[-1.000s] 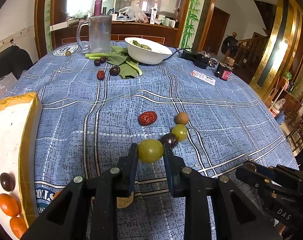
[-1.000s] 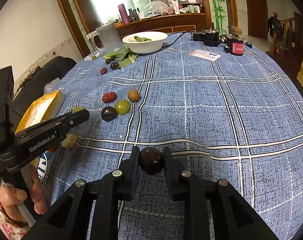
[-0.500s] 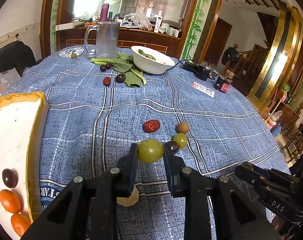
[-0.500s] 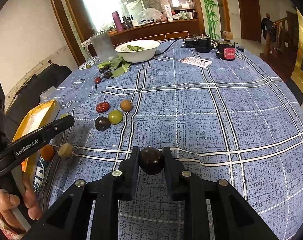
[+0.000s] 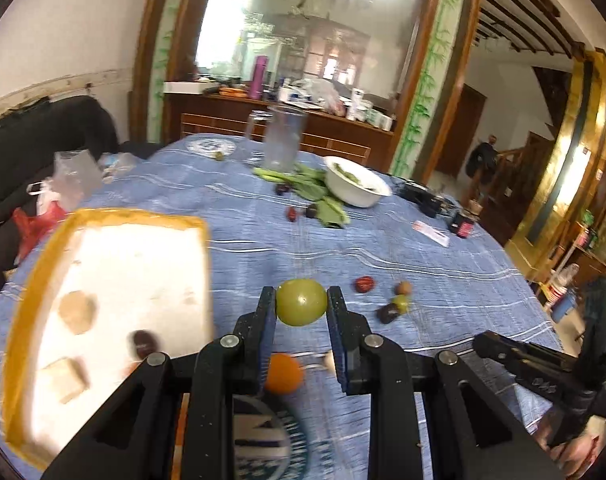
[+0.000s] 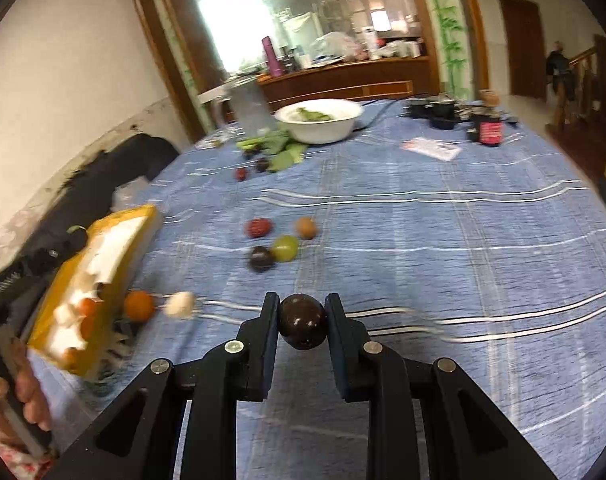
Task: Organize fruits
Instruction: 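Carry the yellow-green plum and dark plum into the white tray and open both tools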
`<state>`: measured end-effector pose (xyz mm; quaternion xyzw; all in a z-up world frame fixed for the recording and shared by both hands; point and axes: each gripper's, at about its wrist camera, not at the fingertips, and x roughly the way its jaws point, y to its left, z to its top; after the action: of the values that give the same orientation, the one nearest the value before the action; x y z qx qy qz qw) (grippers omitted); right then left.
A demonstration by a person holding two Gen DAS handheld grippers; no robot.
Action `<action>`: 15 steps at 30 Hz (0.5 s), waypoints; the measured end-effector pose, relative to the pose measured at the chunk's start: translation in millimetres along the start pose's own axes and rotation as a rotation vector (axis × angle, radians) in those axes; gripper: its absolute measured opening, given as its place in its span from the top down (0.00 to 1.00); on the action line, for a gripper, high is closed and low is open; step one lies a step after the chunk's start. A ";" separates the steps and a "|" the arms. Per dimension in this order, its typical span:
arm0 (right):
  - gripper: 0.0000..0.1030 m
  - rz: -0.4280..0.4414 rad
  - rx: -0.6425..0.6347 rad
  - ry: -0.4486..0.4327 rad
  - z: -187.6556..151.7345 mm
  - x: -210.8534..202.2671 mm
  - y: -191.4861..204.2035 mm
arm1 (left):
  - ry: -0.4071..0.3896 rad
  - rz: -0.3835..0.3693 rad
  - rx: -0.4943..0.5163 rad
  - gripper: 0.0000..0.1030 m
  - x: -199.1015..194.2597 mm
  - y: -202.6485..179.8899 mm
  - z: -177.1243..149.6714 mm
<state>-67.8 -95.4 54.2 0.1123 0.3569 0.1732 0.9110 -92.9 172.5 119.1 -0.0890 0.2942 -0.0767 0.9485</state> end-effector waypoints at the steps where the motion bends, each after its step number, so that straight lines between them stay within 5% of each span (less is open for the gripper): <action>1: 0.76 0.056 0.009 0.018 1.5 1.1 5.7 | -0.001 0.019 -0.007 0.77 -2.5 8.6 0.6; 3: 0.76 0.186 0.050 0.059 6.4 5.9 17.4 | 0.001 0.053 -0.033 0.77 -5.7 26.0 1.0; 9: 0.75 0.389 0.099 0.144 16.4 29.5 56.0 | 0.022 0.135 -0.135 0.76 -14.2 78.0 -8.9; 15: 0.75 0.438 -0.005 0.223 14.6 60.7 128.5 | 0.058 0.239 -0.206 0.76 -14.2 124.7 -16.0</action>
<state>-46.4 45.0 69.7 0.1650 0.4222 0.3787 0.8069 -102.0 294.6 87.1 -0.1477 0.3362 0.0646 0.9279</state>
